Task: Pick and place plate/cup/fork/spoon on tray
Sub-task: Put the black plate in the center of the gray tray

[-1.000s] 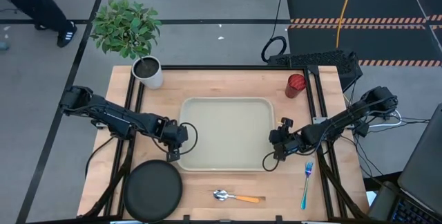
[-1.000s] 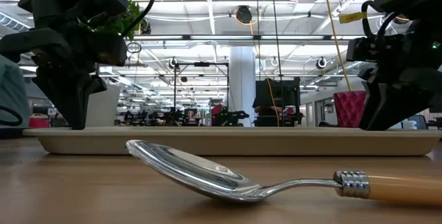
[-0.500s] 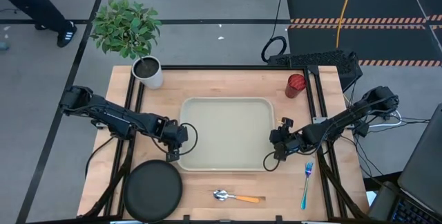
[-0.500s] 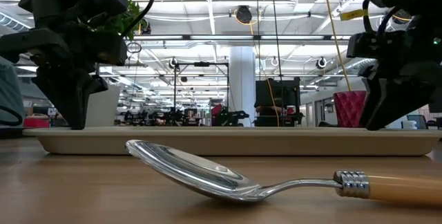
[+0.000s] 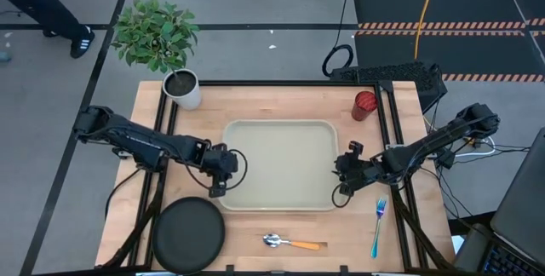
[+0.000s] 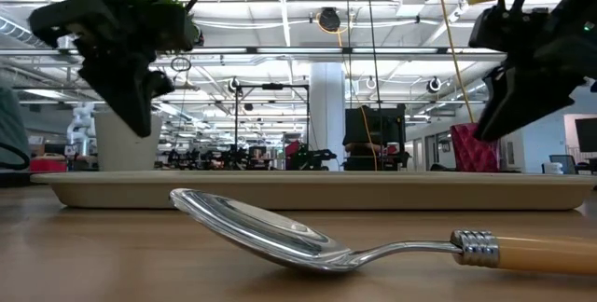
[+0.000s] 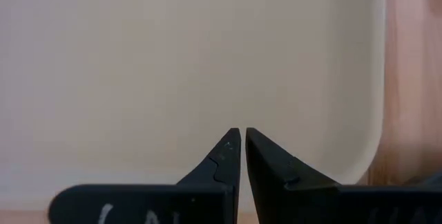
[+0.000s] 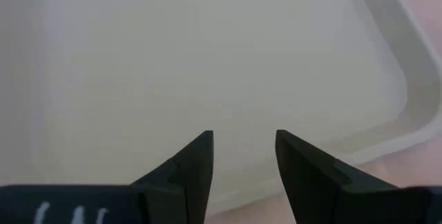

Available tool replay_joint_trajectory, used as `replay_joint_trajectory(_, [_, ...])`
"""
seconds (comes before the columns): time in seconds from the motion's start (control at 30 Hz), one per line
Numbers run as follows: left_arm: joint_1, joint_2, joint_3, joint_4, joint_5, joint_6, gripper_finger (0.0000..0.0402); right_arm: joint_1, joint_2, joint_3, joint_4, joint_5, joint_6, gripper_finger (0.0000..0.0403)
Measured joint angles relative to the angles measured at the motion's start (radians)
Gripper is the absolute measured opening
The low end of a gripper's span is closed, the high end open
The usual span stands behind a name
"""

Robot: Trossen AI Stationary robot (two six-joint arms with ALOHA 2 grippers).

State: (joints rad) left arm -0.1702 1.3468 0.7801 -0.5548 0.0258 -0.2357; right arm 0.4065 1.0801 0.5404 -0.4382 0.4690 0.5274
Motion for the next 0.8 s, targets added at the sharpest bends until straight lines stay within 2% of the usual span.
replay_joint_trajectory(0.23, [0.019, -0.027, 0.096, -0.096, -0.040, 0.009, 0.0026, 0.000, 0.000, 0.000, 0.125, 0.029, -0.067, 0.0148])
replay_joint_trajectory(0.37, [-0.016, -0.075, 0.100, -0.259, 0.088, -0.065, 0.0026, 0.000, 0.000, 0.001, 0.188, 0.034, -0.121, 0.0148])
replay_joint_trajectory(0.5, [-0.082, -0.101, 0.097, -0.383, 0.139, -0.106, 0.0026, -0.001, 0.000, 0.001, 0.183, 0.105, -0.189, 0.0148])
replay_joint_trajectory(0.6, [-0.129, -0.103, 0.097, -0.374, 0.176, -0.110, 0.0026, -0.005, 0.000, 0.001, 0.187, 0.137, -0.232, 0.0148])
replay_joint_trajectory(0.8, [-0.221, -0.103, 0.097, -0.268, 0.251, -0.182, 0.0026, -0.034, 0.000, 0.001, 0.187, 0.138, -0.309, 0.0148])
